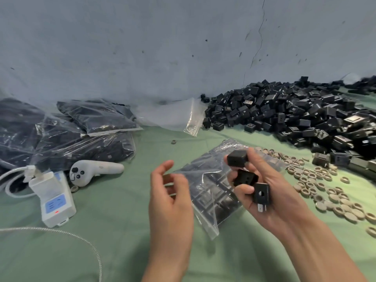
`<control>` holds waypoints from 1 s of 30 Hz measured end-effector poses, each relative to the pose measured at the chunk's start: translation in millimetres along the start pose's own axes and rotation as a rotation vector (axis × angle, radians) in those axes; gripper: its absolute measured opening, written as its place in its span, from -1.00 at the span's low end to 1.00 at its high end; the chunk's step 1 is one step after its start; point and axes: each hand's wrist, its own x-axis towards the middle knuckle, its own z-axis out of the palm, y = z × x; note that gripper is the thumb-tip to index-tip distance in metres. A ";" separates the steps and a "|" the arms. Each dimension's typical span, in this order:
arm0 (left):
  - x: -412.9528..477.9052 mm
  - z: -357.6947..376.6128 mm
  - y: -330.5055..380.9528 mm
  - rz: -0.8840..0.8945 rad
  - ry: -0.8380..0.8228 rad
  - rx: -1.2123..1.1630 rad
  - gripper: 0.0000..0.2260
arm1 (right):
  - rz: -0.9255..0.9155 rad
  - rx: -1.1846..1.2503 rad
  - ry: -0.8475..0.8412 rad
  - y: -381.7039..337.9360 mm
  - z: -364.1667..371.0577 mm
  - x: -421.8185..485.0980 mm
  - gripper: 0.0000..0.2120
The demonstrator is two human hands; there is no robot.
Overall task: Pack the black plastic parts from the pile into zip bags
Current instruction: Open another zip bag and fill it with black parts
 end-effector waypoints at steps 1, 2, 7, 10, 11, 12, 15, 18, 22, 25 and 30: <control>-4.2 2.0 2.9 -0.003 -0.069 -0.024 -0.83 | -0.020 -0.099 0.007 3.0 2.6 -2.5 -0.69; -7.6 3.3 4.2 -0.004 -0.128 -0.045 -0.83 | -0.035 -0.209 0.004 6.0 5.3 -5.0 -0.72; -15.9 -0.2 8.5 -0.099 -0.310 -0.190 -0.77 | -0.083 -0.671 -0.117 21.2 13.1 -18.1 -0.74; -14.4 -7.9 7.8 -0.151 -0.381 -0.192 -0.60 | -0.210 -0.959 -0.178 26.6 13.3 -22.5 -0.77; -14.4 -10.1 7.2 -0.188 -0.399 -0.184 -0.55 | -0.274 -1.057 -0.157 28.5 12.2 -21.8 -0.75; -14.2 -11.8 6.5 -0.230 -0.411 -0.176 -0.53 | -0.338 -1.147 -0.123 30.8 10.9 -20.1 -0.72; -13.7 -15.9 1.8 -0.340 -0.413 -0.171 -0.62 | -0.450 -1.311 -0.127 40.7 8.3 -17.0 -0.59; -6.3 -19.6 -4.1 -0.432 -0.358 -0.225 -0.82 | -0.505 -1.377 -0.215 47.6 9.1 -16.0 -0.50; 8.1 -38.3 -18.6 -0.431 -0.163 -0.168 -0.86 | -0.603 -1.330 -0.015 38.9 4.1 -10.5 -0.54; 11.2 -54.9 -30.2 -0.424 -0.151 -0.026 -0.78 | -0.576 -1.253 0.248 23.3 -6.5 -5.8 -0.63; 9.8 -51.8 -35.0 -0.303 -0.313 0.115 -0.76 | -0.510 -1.187 0.417 14.5 -20.1 1.4 -0.63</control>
